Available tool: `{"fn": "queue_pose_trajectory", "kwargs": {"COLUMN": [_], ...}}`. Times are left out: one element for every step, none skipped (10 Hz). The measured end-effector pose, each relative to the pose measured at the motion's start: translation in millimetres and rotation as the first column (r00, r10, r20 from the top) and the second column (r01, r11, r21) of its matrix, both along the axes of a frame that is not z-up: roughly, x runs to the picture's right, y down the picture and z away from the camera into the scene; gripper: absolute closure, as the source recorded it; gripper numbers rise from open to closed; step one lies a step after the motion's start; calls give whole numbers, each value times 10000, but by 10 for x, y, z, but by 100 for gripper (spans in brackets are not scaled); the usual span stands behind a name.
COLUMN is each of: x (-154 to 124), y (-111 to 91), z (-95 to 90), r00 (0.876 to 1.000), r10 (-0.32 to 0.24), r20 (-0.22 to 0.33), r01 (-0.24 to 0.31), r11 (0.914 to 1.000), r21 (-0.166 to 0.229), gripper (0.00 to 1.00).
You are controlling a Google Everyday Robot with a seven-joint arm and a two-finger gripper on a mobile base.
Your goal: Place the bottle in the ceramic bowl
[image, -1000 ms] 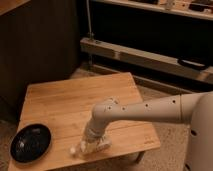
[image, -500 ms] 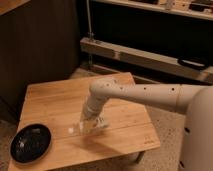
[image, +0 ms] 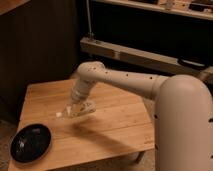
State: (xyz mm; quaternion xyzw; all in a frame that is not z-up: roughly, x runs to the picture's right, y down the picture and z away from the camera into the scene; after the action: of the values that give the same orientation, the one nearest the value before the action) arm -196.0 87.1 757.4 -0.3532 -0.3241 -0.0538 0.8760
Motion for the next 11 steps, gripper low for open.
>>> {"fn": "queue_pose_trajectory", "kwargs": {"x": [-79, -144, -229, -341, -396, -370, -371, -387, -388, -374, -378], "y": [-12, -44, -110, -164, -197, -200, -197, -193, -195, -202, -196], "z": [-86, -208, -347, -497, -581, -571, -573, -576, -580, -577, -576], "r00": [9993, 9973, 9941, 9892, 9861, 9865, 9865, 9862, 9861, 9863, 9863], "r10": [131, 220, 300, 317, 334, 358, 353, 335, 337, 359, 349], "r20": [352, 698, 1047, 1433, 1628, 1597, 1600, 1620, 1625, 1609, 1613], "r01": [-131, -220, -305, -333, -359, -380, -375, -358, -360, -383, -372], "r11": [9999, 9998, 9995, 9994, 9993, 9992, 9992, 9993, 9993, 9992, 9992], "r21": [-16, -8, 41, 87, 120, 111, 110, 109, 112, 116, 108], "gripper": [100, 100, 100, 100, 100, 100, 100, 100, 100, 100, 100]}}
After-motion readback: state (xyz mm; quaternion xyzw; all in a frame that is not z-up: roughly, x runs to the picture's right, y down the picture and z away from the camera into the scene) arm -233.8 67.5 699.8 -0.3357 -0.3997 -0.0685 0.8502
